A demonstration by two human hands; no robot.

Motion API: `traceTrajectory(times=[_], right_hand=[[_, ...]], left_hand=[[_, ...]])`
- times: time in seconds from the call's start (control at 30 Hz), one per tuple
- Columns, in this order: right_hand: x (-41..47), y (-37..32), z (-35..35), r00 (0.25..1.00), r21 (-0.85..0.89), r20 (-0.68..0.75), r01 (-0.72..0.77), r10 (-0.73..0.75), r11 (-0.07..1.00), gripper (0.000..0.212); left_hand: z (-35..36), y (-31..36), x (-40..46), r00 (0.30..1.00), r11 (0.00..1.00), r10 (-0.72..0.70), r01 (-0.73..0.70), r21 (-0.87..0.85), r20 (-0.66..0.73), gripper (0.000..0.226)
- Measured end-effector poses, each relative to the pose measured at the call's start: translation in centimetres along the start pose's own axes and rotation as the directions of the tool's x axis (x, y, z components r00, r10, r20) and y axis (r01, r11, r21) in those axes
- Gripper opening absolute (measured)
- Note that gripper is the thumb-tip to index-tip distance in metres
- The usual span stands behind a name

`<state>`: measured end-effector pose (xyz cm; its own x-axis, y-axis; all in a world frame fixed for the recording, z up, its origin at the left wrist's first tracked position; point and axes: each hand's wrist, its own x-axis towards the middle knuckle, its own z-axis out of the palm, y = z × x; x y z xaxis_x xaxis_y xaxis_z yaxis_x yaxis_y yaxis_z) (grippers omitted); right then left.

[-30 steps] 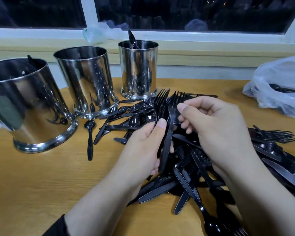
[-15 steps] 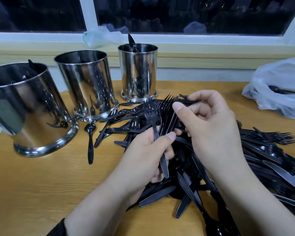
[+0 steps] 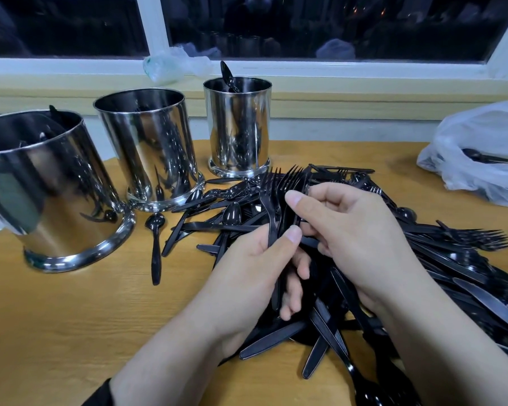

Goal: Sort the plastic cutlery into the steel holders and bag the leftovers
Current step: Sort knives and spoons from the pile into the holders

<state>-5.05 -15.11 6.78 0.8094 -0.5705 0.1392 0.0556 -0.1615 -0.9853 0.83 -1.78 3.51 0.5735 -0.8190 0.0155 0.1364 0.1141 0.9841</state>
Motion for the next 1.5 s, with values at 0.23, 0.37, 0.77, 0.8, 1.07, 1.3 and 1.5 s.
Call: traceTrajectory(times=[0.23,0.37,0.77,0.8,1.07,1.3,1.5], right_hand=[[-0.07,-0.15,0.04,1.0,-0.024,-0.007,-0.018,0.017,1.0,0.032],[-0.03,-0.03,0.05,1.0,0.001,0.015,-0.009,0.009,1.0,0.027],[-0.17,-0.26,0.12,0.996,0.04,0.085,0.003,-0.006,0.999,0.041],[-0.2,-0.28,0.13,0.997,0.059,0.082,0.001,-0.006,0.998,0.035],[-0.35,0.02,0.02,0.995,0.135,0.097,-0.03,0.017,0.99,0.024],[-0.23,0.06,-0.02,0.991,0.135,0.129,-0.044,0.026,0.99,0.02],[0.27,-0.1,0.06,0.987,0.081,0.163,-0.018,0.005,0.997,0.022]], left_hand=[[-0.03,0.13,0.05,0.999,0.999,-0.009,0.007,-0.033,-0.05,0.037],[0.04,0.37,0.1,0.997,0.998,-0.035,0.032,-0.059,-0.066,0.04],[0.14,0.68,-0.15,0.994,0.999,-0.037,0.035,-0.023,-0.098,0.048],[0.09,0.66,-0.13,0.994,0.999,-0.031,0.028,-0.025,-0.104,0.047],[-0.24,0.41,0.16,0.982,0.999,-0.018,0.011,-0.034,-0.186,0.039],[-0.27,0.57,0.04,0.977,0.999,0.01,0.0,0.049,-0.211,0.045],[-0.63,0.88,-0.17,0.973,0.999,0.034,-0.025,0.044,-0.227,0.044]])
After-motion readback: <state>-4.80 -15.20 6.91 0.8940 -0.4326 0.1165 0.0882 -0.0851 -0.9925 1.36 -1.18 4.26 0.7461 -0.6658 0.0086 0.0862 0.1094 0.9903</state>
